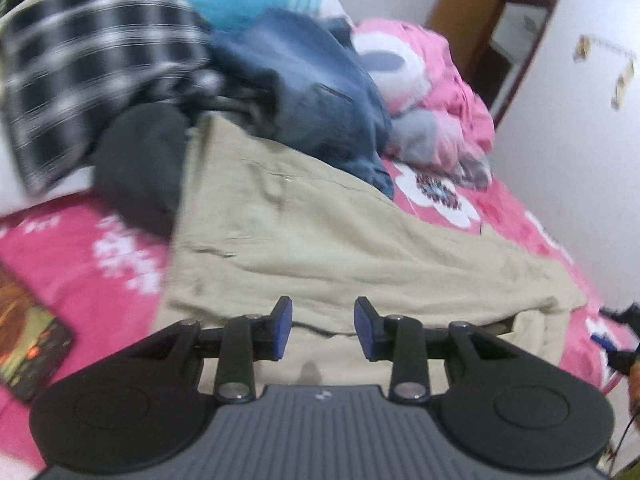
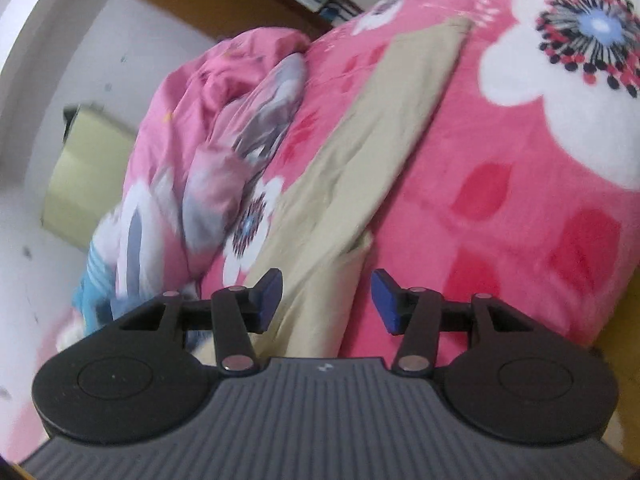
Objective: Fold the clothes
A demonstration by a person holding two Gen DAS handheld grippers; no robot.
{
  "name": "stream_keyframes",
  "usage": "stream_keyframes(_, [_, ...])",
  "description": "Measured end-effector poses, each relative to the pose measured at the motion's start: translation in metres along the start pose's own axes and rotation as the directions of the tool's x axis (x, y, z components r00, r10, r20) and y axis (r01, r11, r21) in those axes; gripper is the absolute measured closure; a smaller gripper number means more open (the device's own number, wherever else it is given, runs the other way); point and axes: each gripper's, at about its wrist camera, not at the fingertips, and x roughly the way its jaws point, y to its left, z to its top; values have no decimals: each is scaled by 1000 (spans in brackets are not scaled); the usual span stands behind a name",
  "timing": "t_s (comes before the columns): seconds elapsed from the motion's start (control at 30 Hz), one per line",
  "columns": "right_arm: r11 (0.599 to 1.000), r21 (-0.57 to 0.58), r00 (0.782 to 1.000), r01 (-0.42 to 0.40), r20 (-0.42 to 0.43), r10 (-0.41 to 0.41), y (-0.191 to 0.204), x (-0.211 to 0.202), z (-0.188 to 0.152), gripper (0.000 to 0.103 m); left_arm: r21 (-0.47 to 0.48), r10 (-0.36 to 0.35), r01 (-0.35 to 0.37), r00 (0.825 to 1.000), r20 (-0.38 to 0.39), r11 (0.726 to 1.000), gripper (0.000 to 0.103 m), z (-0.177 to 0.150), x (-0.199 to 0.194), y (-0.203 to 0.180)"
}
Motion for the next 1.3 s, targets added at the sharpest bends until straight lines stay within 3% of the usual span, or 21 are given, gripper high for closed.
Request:
stream_keyframes(0.13, [995,75,997,70,18,-72,-21,27,36,53,50,24,-23,999,-23,999,67,1,21,-25])
stream_keyframes(0.3, [991,102,990,89,-115,-77,-27,58,31,53,126,-15,20,999,-37,992,59,-5,31,-53])
stream_keyframes(0.43, [995,-86,980,59,-183,-74,-6,65,1,53,178,-18,29,998,-60,984,59,-11,42,-66])
stream_keyframes(0.47, [989,-141,977,49,-199,-77,2,67,-6,56,182,-14,26,998,-65,983,59,-12,44,-67])
stream_keyframes(0.6, [981,-190,941,-43,-338,-24,18,91,-23,93,175,-8,21,997,-75,984,59,-18,52,-65])
stream_keyframes(0.67, [970,-238,948,-42,-316,-36,28,93,-32,97,164,2,11,997,-78,986,60,-19,55,-61])
stream_keyframes(0.73, [965,-240,960,-104,-278,34,43,78,-32,97,153,12,1,997,-82,988,60,-18,57,-58])
stream_keyframes(0.87, [945,-248,962,-211,-226,155,71,19,-42,100,134,15,-3,996,-87,991,60,-17,60,-53])
stream_keyframes(0.97, [938,-286,967,-194,-214,135,72,-13,-58,100,127,15,-3,996,-90,992,60,-16,62,-50])
stream_keyframes(1.1, [965,-255,957,-57,-290,-20,39,-19,-68,95,128,15,-2,995,-96,992,60,-17,64,-47])
stream_keyframes(1.17, [989,-141,958,-41,-286,-1,19,-26,-55,94,130,16,-3,995,-100,992,60,-17,65,-46])
stream_keyframes(1.23, [997,-45,976,-67,-210,57,7,-34,-29,89,130,16,-3,995,-103,991,60,-17,66,-45])
stream_keyframes(1.3, [998,5,991,-66,-118,66,0,-34,-1,54,123,17,-4,994,-104,992,60,-17,67,-43])
